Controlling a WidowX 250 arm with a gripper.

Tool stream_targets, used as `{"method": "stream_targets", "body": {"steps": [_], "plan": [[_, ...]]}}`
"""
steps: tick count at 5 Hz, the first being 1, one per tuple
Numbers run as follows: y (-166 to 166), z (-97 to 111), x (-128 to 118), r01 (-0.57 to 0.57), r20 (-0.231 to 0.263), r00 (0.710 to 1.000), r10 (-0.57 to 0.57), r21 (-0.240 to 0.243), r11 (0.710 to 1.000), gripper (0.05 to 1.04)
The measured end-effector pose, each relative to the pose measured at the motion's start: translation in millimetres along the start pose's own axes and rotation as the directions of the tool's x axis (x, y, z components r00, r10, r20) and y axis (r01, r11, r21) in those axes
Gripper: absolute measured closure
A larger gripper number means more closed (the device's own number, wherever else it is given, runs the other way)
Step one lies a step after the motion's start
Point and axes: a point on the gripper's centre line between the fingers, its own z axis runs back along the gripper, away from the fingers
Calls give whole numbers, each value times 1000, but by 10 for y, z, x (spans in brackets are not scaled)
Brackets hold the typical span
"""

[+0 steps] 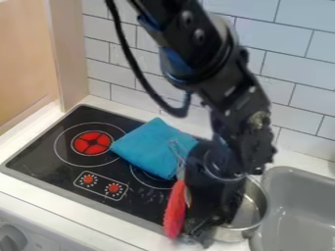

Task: Take the silver pot and move it above the blue towel

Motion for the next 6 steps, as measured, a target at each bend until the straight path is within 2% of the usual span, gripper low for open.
{"method": "stream_targets", "body": {"steps": [1, 2, 3, 5, 6], "plan": [[-21, 4, 19, 3, 26, 1000, -3, 6, 1000, 758], [2, -10, 26, 12, 31, 999, -13, 22, 1000, 949], [-52, 18, 19, 9, 30, 1000, -9, 11, 1000, 1014], [-80, 53, 36, 21, 43, 999, -22, 18, 1000, 1020], [-106, 216, 106, 13, 72, 997, -12, -17, 1000, 1020]]}}
